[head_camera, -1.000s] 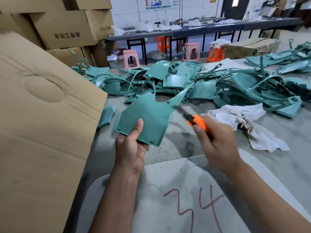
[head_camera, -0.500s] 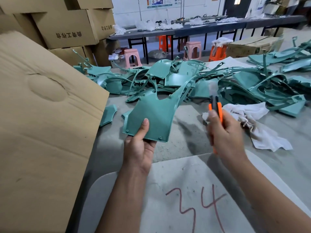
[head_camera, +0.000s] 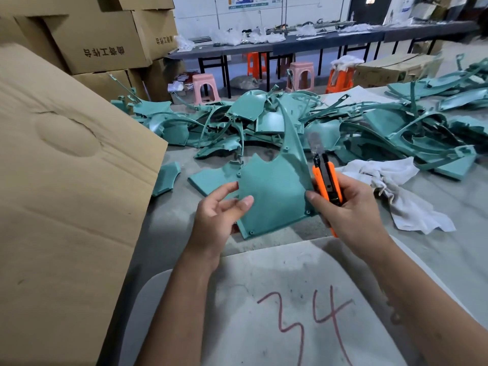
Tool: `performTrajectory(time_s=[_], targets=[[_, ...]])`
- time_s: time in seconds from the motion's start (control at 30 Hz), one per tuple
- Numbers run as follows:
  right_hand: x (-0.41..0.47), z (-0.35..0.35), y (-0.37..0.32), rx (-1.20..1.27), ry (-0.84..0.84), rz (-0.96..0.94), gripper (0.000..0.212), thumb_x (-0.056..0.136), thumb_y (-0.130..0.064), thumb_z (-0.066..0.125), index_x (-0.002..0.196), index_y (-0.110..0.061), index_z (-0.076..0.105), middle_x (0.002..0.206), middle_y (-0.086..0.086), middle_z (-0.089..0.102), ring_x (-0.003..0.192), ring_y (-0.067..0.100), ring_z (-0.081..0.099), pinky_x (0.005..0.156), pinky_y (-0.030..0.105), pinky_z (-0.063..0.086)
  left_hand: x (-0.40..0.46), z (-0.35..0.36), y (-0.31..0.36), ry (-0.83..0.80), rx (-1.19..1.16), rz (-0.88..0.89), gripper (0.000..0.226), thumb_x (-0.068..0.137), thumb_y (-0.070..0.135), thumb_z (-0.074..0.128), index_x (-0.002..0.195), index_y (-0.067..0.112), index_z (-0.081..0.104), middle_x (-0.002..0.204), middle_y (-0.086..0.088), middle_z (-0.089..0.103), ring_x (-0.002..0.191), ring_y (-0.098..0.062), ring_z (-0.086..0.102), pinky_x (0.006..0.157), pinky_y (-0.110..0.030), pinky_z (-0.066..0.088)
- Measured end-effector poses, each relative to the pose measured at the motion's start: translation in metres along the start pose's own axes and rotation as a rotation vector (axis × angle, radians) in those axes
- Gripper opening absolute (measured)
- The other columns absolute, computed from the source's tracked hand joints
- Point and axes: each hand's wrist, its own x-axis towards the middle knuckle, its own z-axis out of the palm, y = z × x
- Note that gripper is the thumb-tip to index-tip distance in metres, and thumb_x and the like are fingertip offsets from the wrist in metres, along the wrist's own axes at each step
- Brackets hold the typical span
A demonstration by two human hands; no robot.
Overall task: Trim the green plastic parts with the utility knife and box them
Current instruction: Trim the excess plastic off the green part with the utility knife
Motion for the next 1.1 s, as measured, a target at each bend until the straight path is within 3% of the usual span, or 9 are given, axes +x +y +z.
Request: performTrajectory(time_s=[0.13, 0.2, 0.4, 0.6, 0.73, 0.83, 0.9, 1.0, 1.1], targets=[[-0.002, 0.004, -0.005, -0.064, 0.113, -0.075, 0.008, 0.093, -0.027, 0.078, 0.092, -0.022, 0.072, 0.065, 0.003, 0.061, 0.055, 0.009, 0.052, 0.054, 0.019, 0.044, 0.001, 0.005, -0.003, 0.044, 0.049, 0.153, 0.017, 0.089, -0.002, 0.071, 0.098, 0.011, 0.076, 0.099, -0.009, 0.079, 0.090, -0.022, 0.075, 0.082, -0.041, 0.060], [-0.003, 0.004, -0.006, -0.165, 0.138, -0.111, 0.027, 0.098, -0.044, 0.068, 0.085, -0.021, 0.066, 0.063, 0.003, 0.057, 0.053, 0.017, 0.049, 0.050, 0.031, 0.044, 0.003, 0.005, -0.001, 0.146, -0.029, 0.163, 0.012, 0.087, 0.002, 0.074, 0.094, 0.012, 0.076, 0.095, -0.010, 0.079, 0.084, -0.023, 0.075, 0.073, -0.042, 0.062], [-0.014, 0.015, -0.007, -0.547, -0.140, -0.373, 0.037, 0.102, -0.052, 0.054, 0.079, -0.022, 0.055, 0.057, -0.013, 0.044, 0.049, 0.012, 0.043, 0.048, 0.032, 0.034, 0.005, 0.006, 0.006, 0.313, -0.267, 0.135, 0.012, 0.091, 0.002, 0.071, 0.101, 0.007, 0.074, 0.091, -0.011, 0.078, 0.082, -0.025, 0.076, 0.063, -0.033, 0.060], [-0.014, 0.022, -0.005, -0.718, -0.213, -0.389, 0.042, 0.103, -0.058, 0.046, 0.079, -0.024, 0.048, 0.056, -0.010, 0.044, 0.049, 0.011, 0.044, 0.049, 0.036, 0.038, 0.006, 0.011, 0.006, 0.298, -0.341, 0.094, 0.010, 0.094, 0.001, 0.066, 0.101, 0.003, 0.073, 0.087, -0.010, 0.077, 0.076, -0.021, 0.074, 0.060, -0.027, 0.059], [-0.008, 0.012, -0.001, -0.714, -0.020, -0.324, 0.037, 0.105, -0.053, 0.046, 0.080, -0.025, 0.048, 0.055, -0.011, 0.045, 0.049, 0.010, 0.047, 0.047, 0.022, 0.028, 0.003, 0.012, 0.005, 0.232, -0.324, 0.057, 0.014, 0.093, 0.002, 0.067, 0.105, 0.002, 0.072, 0.091, -0.012, 0.077, 0.077, -0.023, 0.074, 0.059, -0.029, 0.059], [-0.001, 0.001, 0.003, -0.854, 0.211, -0.135, 0.044, 0.106, -0.054, 0.043, 0.081, -0.018, 0.049, 0.054, -0.006, 0.048, 0.049, 0.019, 0.047, 0.046, 0.031, 0.028, 0.001, 0.012, 0.005, 0.210, -0.370, 0.047, 0.020, 0.090, 0.003, 0.068, 0.110, 0.001, 0.071, 0.097, -0.014, 0.077, 0.081, -0.023, 0.074, 0.060, -0.030, 0.059], [0.000, -0.002, 0.003, -0.801, 0.239, -0.121, 0.045, 0.105, -0.053, 0.045, 0.082, -0.015, 0.050, 0.054, -0.004, 0.050, 0.050, 0.025, 0.049, 0.047, 0.035, 0.033, 0.001, 0.011, 0.005, 0.227, -0.358, 0.062, 0.021, 0.089, 0.004, 0.069, 0.110, 0.001, 0.072, 0.098, -0.014, 0.077, 0.083, -0.024, 0.074, 0.062, -0.031, 0.059], [-0.008, 0.005, -0.003, -0.671, 0.024, -0.355, 0.037, 0.103, -0.049, 0.050, 0.081, -0.020, 0.052, 0.055, -0.013, 0.046, 0.050, 0.007, 0.046, 0.049, 0.033, 0.037, 0.003, 0.011, 0.002, 0.277, -0.287, 0.076, 0.015, 0.092, 0.003, 0.070, 0.106, 0.005, 0.073, 0.095, -0.013, 0.077, 0.082, -0.025, 0.074, 0.062, -0.033, 0.060], [-0.012, 0.018, -0.006, -0.720, -0.184, -0.441, 0.042, 0.105, -0.057, 0.045, 0.079, -0.023, 0.046, 0.056, -0.011, 0.042, 0.050, 0.013, 0.043, 0.048, 0.035, 0.035, 0.003, 0.012, 0.001, 0.275, -0.328, 0.046, 0.012, 0.093, 0.003, 0.068, 0.104, 0.003, 0.073, 0.088, -0.012, 0.076, 0.072, -0.021, 0.073, 0.056, -0.027, 0.057]])
